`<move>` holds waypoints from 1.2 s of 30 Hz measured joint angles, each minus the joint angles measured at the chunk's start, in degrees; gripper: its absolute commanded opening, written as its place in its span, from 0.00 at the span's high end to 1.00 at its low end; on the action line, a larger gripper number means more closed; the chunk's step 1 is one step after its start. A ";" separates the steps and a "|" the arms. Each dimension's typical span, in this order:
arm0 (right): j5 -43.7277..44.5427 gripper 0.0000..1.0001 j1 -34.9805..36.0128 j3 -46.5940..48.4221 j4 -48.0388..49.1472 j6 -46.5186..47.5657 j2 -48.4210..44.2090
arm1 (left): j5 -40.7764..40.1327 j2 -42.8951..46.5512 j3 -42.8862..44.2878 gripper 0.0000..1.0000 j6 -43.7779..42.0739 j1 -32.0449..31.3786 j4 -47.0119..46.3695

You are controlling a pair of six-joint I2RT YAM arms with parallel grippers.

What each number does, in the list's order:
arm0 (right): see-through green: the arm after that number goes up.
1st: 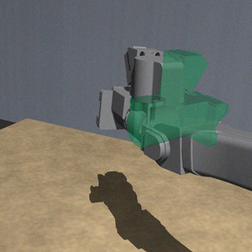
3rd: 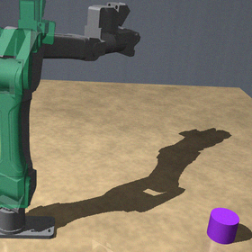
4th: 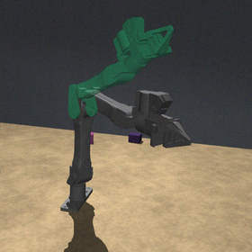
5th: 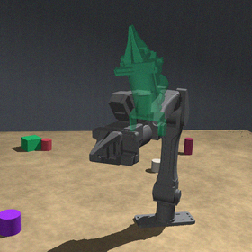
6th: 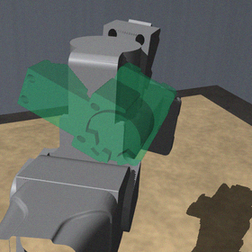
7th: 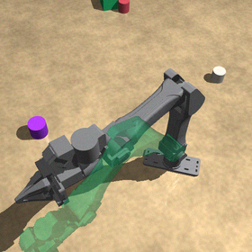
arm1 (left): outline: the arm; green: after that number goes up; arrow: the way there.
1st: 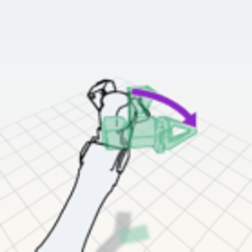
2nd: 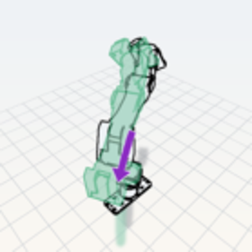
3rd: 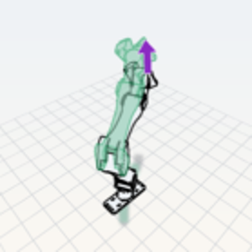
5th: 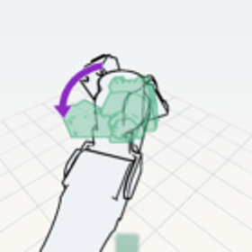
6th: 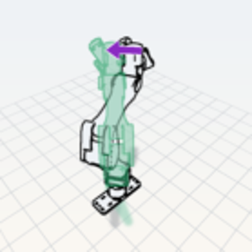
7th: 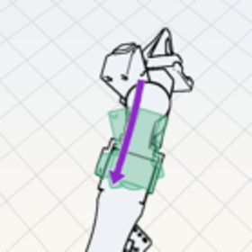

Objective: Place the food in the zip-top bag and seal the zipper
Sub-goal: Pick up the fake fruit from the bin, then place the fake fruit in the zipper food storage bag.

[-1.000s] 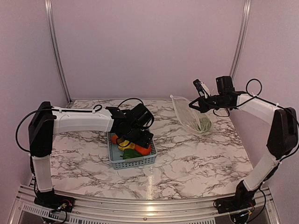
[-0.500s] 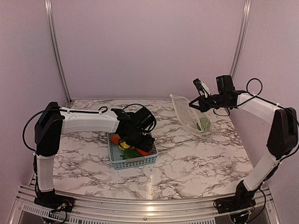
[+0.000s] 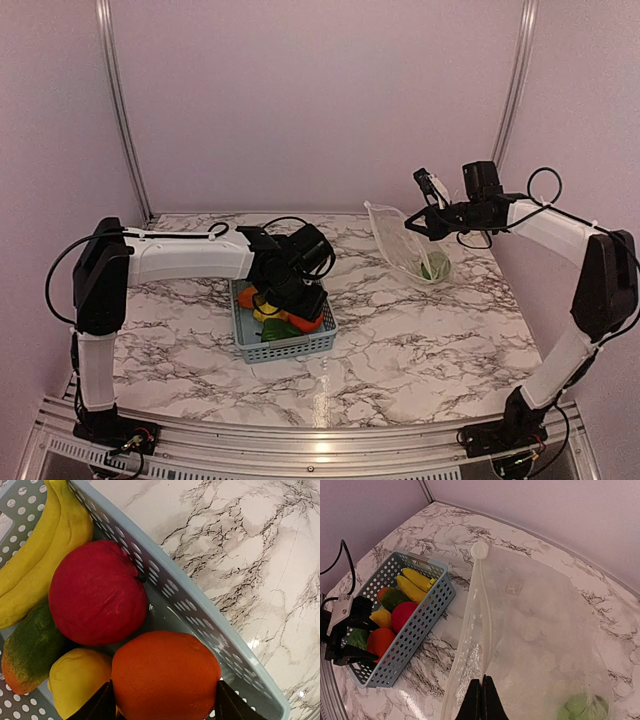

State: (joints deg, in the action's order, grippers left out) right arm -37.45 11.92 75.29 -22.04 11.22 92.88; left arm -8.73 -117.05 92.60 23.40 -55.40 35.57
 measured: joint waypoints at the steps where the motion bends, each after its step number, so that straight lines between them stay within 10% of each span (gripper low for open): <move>1: 0.09 1.00 0.00 0.00 0.00 0.00 0.00 | -0.46 0.22 0.55 0.52 -0.07 0.02 0.61; 15: 0.98 1.00 0.57 1.70 -3.78 2.25 -0.22 | -4.39 7.52 11.67 0.54 -0.50 0.85 1.38; 36: -4.87 1.00 7.50 12.07 -9.92 1.33 2.43 | 1.44 12.24 -2.99 0.55 2.78 0.83 -37.31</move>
State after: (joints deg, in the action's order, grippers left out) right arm -42.33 19.42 87.35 -31.97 12.56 95.31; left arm -7.29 -104.81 89.60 26.17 -54.57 -1.74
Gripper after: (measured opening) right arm 0.004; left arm 0.640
